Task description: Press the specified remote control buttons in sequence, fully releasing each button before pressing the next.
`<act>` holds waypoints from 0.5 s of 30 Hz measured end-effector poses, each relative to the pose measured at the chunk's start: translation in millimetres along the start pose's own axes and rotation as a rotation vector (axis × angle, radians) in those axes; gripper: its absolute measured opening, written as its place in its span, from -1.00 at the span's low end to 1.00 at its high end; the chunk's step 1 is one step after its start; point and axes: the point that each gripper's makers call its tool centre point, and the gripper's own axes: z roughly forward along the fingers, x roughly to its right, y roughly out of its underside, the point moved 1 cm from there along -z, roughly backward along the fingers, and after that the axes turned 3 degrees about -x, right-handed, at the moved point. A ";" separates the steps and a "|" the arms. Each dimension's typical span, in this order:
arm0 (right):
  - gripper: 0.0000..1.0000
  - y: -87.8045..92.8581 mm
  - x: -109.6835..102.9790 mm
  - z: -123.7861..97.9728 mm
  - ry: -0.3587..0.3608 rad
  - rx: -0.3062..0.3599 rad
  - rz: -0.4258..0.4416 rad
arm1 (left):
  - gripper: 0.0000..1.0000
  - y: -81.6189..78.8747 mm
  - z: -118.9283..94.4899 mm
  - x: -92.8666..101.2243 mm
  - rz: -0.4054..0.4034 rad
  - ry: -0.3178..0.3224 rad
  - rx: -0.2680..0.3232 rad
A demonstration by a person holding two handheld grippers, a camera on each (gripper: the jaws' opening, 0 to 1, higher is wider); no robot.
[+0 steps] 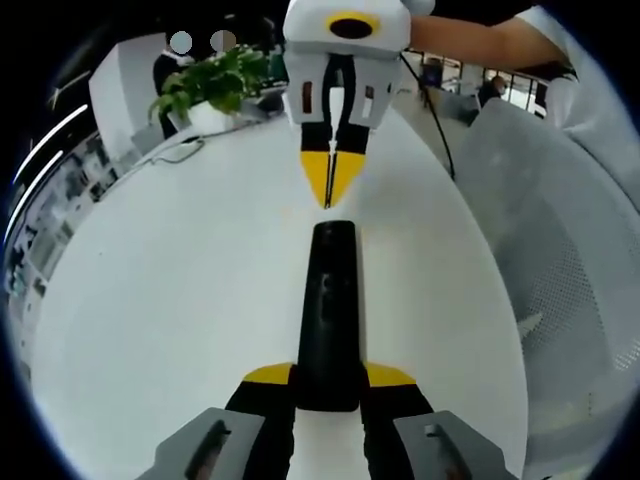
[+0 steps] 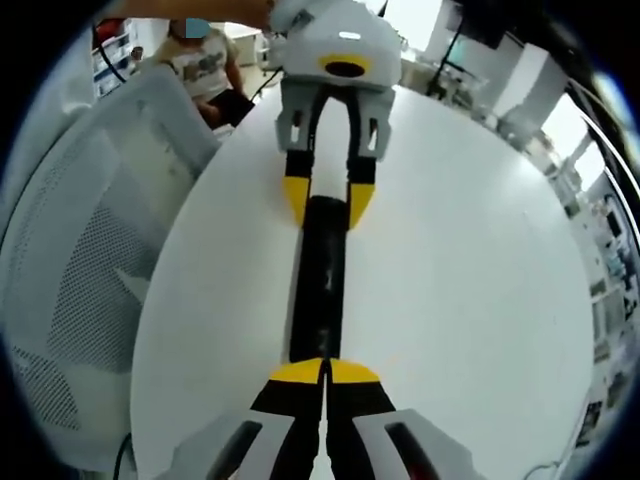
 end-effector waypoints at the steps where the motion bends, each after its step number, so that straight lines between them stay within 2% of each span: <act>1: -1.00 0.1 0.7 0.2 0.003 -0.003 0.004 | -0.53 0.0 0.0 0.0 0.000 0.000 -0.001; 15: -1.00 1.3 -3.4 10.1 -0.041 -0.036 0.059 | -0.53 -0.5 -0.3 0.2 0.008 0.002 -0.007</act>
